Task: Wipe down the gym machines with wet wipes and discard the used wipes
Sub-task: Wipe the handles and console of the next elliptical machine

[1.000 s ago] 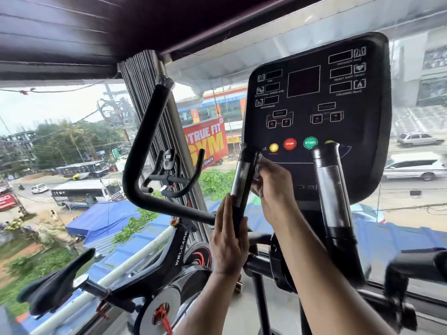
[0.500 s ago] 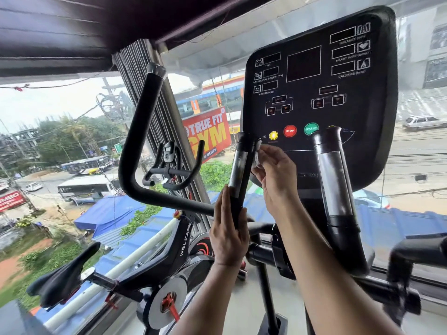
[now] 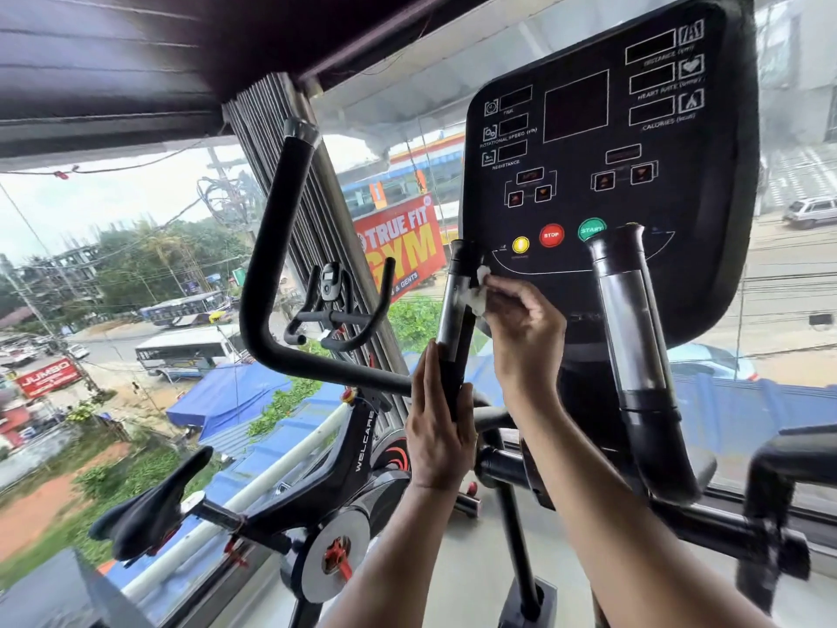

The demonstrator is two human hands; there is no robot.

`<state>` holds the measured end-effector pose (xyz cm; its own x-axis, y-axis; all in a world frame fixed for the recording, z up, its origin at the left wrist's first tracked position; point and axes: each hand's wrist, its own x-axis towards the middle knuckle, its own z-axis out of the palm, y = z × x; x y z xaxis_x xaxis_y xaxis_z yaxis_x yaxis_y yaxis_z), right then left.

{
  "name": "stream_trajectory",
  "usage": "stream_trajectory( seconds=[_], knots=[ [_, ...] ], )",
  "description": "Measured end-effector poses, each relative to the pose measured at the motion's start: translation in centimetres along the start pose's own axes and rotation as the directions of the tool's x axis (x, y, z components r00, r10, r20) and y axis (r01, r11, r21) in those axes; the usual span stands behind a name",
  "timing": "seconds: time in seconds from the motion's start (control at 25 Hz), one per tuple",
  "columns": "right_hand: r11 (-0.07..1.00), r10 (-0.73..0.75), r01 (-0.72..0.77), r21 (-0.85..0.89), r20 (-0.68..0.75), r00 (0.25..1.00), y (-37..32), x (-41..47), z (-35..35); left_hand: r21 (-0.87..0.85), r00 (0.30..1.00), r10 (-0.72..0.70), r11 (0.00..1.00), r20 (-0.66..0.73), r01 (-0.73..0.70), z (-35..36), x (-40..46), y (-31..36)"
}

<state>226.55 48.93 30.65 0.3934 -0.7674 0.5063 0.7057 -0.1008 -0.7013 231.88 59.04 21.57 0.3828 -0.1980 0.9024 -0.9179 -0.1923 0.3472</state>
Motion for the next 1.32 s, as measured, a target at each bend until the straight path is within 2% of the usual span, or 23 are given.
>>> stream_trajectory(
  seconds=[0.12, 0.28, 0.36, 0.6, 0.8, 0.88, 1.0, 1.08, 1.16, 1.2, 1.24, 1.32],
  knots=[
    [0.997, -0.078, 0.078, -0.022, -0.003, 0.997, -0.8, 0.7, 0.5, 0.004, 1.0, -0.005, 1.0, 0.017, 0.005, 0.0, -0.2, 0.1],
    [0.987, 0.007, 0.01, -0.158, 0.107, 0.994, 1.5, -5.2, -1.6, 0.005, 0.999, -0.039, 0.999, -0.007, 0.039, 0.3, -1.5, 0.2],
    [0.988, 0.023, -0.005, -0.155, 0.111, 0.994, 1.9, -6.2, -1.7, -0.004, 0.998, -0.066, 0.998, 0.021, 0.066, 0.5, -2.8, 0.0],
    [0.997, 0.001, -0.001, -0.074, 0.011, 1.0, -1.7, -0.7, 0.3, 0.008, 0.987, -0.101, 0.995, 0.123, 0.101, -1.1, -3.2, 0.0],
    [0.968, 0.112, -0.085, -0.234, 0.106, 0.988, 0.2, -6.7, -1.3, 0.015, 0.974, -0.129, 0.992, 0.185, 0.128, -1.9, -3.5, 0.4],
    [0.97, 0.14, -0.116, -0.212, 0.105, 0.985, 0.0, -6.5, -1.4, 0.025, 0.97, -0.141, 0.99, 0.2, 0.139, -2.4, -3.7, 0.6],
    [0.989, 0.111, -0.11, -0.094, -0.004, 0.994, -1.6, -2.1, 0.1, 0.042, 0.961, -0.129, 0.992, 0.244, 0.122, -3.5, -3.7, 0.8],
    [0.995, 0.072, -0.074, -0.064, -0.035, 0.997, -2.2, -0.7, 0.9, 0.051, 0.96, -0.139, 0.99, 0.242, 0.13, -3.9, -3.8, 1.0],
    [0.981, -0.022, 0.021, -0.195, -0.003, 1.0, -1.7, -1.6, 0.4, 0.032, 0.963, -0.145, 0.989, 0.228, 0.141, -3.7, -4.1, 0.9],
    [0.945, -0.126, 0.136, -0.297, 0.054, 0.991, -1.7, -2.6, -0.2, 0.018, 0.962, -0.15, 0.989, 0.228, 0.15, -3.6, -4.2, 0.8],
    [0.878, -0.25, 0.286, -0.383, 0.141, 0.958, -1.7, -3.5, -0.8, 0.009, 0.961, -0.145, 0.989, 0.236, 0.147, -3.4, -4.3, 0.4],
    [0.669, -0.442, 0.589, -0.454, 0.394, 0.806, -2.8, -2.9, -1.1, 0.001, 0.965, -0.121, 0.992, 0.232, 0.125, -3.2, -4.5, -0.3]
  ],
)
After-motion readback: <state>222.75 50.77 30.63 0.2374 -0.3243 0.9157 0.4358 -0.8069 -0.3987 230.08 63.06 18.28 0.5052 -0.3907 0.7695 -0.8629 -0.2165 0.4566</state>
